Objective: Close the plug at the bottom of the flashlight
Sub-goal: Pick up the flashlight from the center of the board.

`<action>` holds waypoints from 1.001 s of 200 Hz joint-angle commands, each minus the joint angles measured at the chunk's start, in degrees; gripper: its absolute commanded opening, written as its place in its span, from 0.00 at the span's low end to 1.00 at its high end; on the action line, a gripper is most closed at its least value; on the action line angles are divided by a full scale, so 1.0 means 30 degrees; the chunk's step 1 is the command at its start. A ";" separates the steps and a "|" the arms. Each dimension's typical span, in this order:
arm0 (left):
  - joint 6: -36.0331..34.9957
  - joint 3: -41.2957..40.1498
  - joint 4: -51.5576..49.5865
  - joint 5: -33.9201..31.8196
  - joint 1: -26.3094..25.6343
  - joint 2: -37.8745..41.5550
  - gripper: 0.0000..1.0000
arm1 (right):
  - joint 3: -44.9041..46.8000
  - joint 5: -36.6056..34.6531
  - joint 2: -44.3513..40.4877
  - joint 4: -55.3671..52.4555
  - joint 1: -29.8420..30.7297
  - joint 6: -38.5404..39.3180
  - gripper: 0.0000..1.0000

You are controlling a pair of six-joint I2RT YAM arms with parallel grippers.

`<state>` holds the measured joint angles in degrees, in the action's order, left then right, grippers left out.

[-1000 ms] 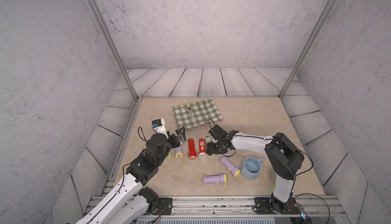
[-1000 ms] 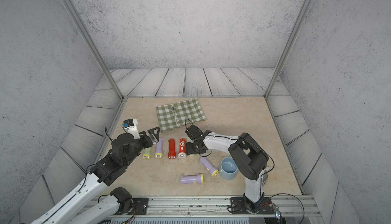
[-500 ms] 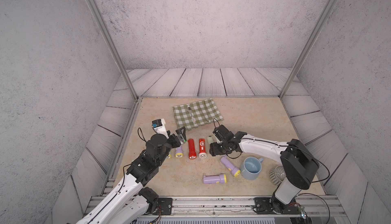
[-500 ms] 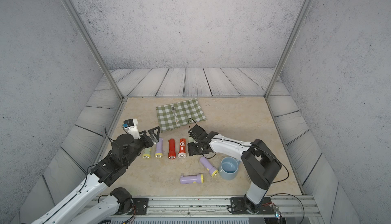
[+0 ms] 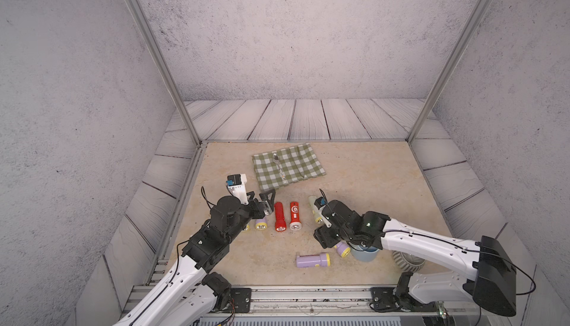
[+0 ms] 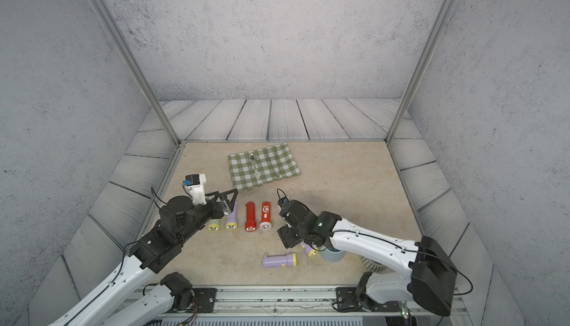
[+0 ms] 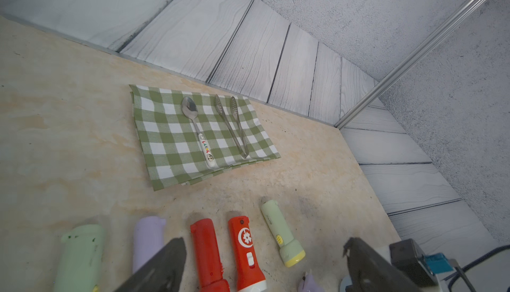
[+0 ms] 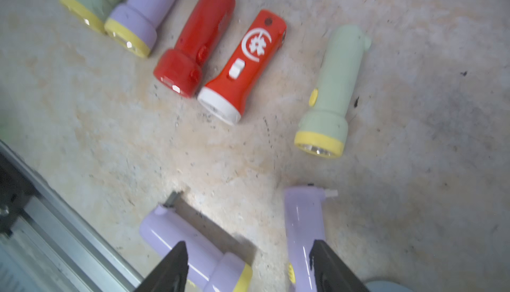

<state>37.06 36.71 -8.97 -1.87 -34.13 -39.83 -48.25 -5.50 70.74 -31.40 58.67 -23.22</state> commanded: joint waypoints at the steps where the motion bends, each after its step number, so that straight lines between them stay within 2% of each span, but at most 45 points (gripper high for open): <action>1: 0.0282 0.0103 -0.0295 0.1727 0.0156 0.0098 0.94 | 0.1204 -0.1259 -0.1337 -0.1017 0.0781 0.0795 0.72; 47: 0.1371 -0.0390 -0.0984 0.4653 0.0141 0.0136 0.92 | 0.2175 -0.2045 -0.1632 -0.1139 0.3631 0.0736 0.72; 102: 0.1619 -0.0814 -0.1648 0.4329 0.0170 0.0949 0.92 | -0.0049 -0.5431 0.2386 -0.1524 0.7119 0.2506 0.74; 140: 0.1412 -0.0315 -0.2837 0.3628 0.0185 0.1637 0.92 | -0.0415 -0.6018 0.3411 0.0243 0.7380 0.4288 0.76; 163: 0.1505 -0.0111 -0.4080 0.2159 0.0181 0.1780 0.92 | -0.0617 -0.6333 0.4021 0.1441 0.7369 0.5314 0.79; 200: 0.1563 -0.0078 -0.4929 0.1369 0.0272 0.1837 0.93 | -0.1479 -0.4928 0.5770 0.1845 0.7323 0.6206 0.79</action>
<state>41.67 35.07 -20.73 5.23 -34.09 -34.81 -50.92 -22.11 85.54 -27.70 80.66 -7.73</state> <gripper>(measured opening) 0.932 0.792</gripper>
